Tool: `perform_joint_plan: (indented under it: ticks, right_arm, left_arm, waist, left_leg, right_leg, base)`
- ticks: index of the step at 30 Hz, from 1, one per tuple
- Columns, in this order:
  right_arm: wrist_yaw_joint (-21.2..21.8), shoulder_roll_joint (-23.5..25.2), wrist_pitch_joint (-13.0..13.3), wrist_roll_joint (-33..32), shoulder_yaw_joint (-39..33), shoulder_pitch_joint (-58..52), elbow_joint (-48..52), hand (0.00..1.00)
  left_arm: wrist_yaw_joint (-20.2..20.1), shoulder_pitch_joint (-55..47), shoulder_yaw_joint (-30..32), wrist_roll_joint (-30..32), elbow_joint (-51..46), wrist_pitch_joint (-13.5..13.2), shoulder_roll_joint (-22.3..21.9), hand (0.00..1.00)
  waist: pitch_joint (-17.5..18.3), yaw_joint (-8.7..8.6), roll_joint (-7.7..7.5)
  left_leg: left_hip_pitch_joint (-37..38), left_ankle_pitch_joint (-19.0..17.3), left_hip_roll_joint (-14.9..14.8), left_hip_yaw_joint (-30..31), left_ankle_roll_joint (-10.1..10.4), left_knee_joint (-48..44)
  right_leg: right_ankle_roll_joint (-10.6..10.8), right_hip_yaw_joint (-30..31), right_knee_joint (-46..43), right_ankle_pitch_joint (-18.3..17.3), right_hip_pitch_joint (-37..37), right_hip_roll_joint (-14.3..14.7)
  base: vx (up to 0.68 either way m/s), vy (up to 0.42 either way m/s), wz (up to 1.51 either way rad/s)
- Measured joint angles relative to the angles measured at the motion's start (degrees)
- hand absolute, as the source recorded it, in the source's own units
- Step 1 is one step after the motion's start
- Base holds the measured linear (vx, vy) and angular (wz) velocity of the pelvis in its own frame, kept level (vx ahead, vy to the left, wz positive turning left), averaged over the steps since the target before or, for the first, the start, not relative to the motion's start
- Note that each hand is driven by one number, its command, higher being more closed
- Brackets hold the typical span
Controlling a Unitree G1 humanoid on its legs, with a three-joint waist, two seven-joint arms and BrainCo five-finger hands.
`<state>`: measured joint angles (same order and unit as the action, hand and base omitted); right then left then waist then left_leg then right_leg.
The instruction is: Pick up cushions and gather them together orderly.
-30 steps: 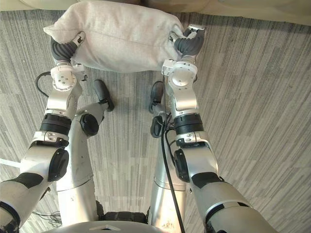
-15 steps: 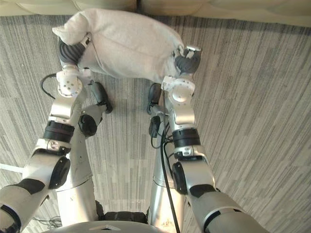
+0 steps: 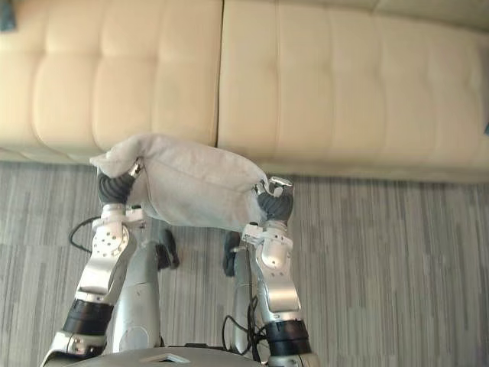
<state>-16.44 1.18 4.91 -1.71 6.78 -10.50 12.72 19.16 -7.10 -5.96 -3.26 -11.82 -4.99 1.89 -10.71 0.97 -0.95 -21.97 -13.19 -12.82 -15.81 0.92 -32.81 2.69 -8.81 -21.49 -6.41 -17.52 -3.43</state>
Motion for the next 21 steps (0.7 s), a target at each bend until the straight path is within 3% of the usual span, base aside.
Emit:
perform_joint_plan:
  ticks: [8,16,21]
  right_arm:
    - [2.7,-0.2,-0.1,3.9,-1.5,-0.6,-1.1,1.0]
    - [3.9,-1.7,-0.2,4.4,-1.1,-0.3,-7.6,1.0]
    - [4.0,-2.8,-0.2,4.4,-0.2,-0.5,-7.6,1.0]
  left_arm:
    - [-4.2,-4.6,0.2,-1.1,3.7,0.1,-0.4,1.0]
    - [-5.7,-6.2,0.4,-1.1,5.0,0.3,0.2,1.0]
    - [-5.7,-6.7,1.0,-1.2,5.8,0.4,0.3,1.0]
  waist:
    - [3.8,-1.1,-1.34]
    - [4.0,-1.65,-1.61]
    - [3.8,-1.8,-0.75]
  left_leg:
    - [7.4,-0.3,-0.2,-3.4,0.5,4.3]
    - [9.2,-2.3,0.3,-4.8,1.1,4.2]
    - [9.1,-2.2,1.5,-3.0,1.3,5.7]
  right_leg:
    - [0.7,6.3,13.7,7.2,8.4,2.7]
    - [0.2,8.7,12.6,6.7,7.3,2.5]
    - [0.0,4.6,10.5,5.8,7.3,0.8]
  base:
    - [0.12,0.024,-0.39]
    - [-0.05,0.045,-0.23]
    - [0.01,0.013,0.14]
